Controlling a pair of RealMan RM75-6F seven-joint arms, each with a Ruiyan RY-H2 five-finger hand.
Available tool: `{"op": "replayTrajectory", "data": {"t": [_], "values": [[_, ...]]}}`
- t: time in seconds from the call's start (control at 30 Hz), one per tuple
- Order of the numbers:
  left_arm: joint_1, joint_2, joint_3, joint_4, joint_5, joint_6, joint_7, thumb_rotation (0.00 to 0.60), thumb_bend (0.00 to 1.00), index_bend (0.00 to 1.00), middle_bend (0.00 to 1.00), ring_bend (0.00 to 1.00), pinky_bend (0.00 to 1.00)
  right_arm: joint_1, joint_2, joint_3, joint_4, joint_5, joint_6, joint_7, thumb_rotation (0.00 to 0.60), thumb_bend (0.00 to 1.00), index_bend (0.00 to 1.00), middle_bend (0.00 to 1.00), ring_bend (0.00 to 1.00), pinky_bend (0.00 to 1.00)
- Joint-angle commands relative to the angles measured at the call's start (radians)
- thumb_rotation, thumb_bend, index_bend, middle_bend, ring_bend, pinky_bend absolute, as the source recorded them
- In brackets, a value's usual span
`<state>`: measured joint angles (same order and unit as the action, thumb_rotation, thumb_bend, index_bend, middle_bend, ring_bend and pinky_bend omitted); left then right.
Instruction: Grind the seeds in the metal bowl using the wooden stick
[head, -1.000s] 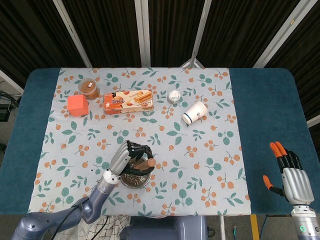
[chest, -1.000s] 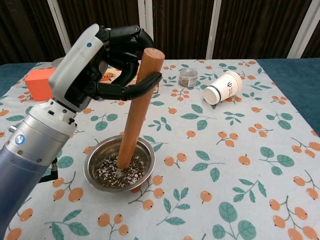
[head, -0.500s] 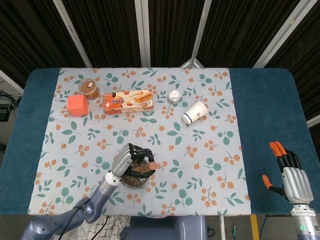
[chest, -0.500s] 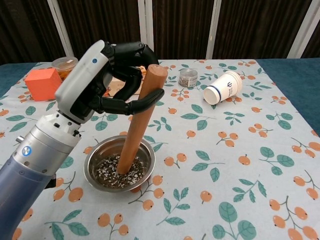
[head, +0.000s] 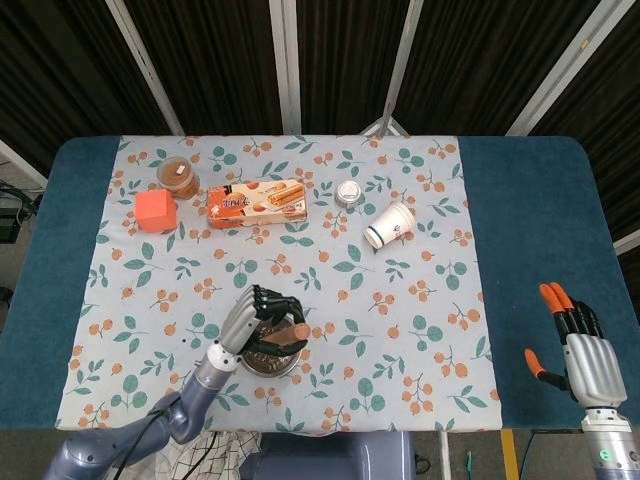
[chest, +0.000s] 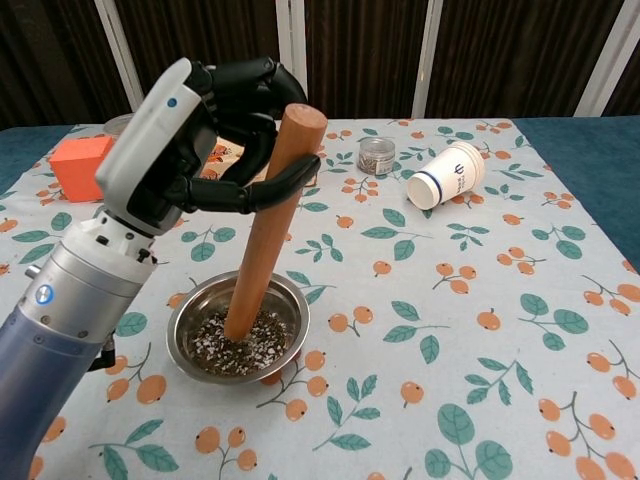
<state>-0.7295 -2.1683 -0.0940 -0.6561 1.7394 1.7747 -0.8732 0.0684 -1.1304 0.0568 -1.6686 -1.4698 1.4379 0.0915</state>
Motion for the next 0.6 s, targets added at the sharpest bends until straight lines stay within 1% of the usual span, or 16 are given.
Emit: {"op": "replayTrajectory", "data": {"t": [0.03,0.3,0.6], "values": [[-0.002,0.008,0.0,-0.014,0.0,0.001,0.009,0.6,0.61,0.63,0.73,0.83,0.92,0.0,0.001,0.0,-0.001,0.0,0.0,0.001,0.6,0.37,0.0,0.0,0.0,0.0],[-0.001,0.001,0.01,-0.001,-0.007,-0.022,0.012,0.6,0.61,0.63,0.73,0.83,0.92,0.0,0.001,-0.002,-0.001,-0.002,-0.002,0.002,0.6,0.37,0.0,0.0,0.0,0.0],[0.003,-0.036,0.022,0.067,-0.015,-0.037,-0.017,0.6,0.61,0.63,0.72,0.83,0.92,0.002,0.0,0.001,0.001,0.004,-0.006,0.004,0.6,0.37,0.0,0.0,0.0,0.0]]}}
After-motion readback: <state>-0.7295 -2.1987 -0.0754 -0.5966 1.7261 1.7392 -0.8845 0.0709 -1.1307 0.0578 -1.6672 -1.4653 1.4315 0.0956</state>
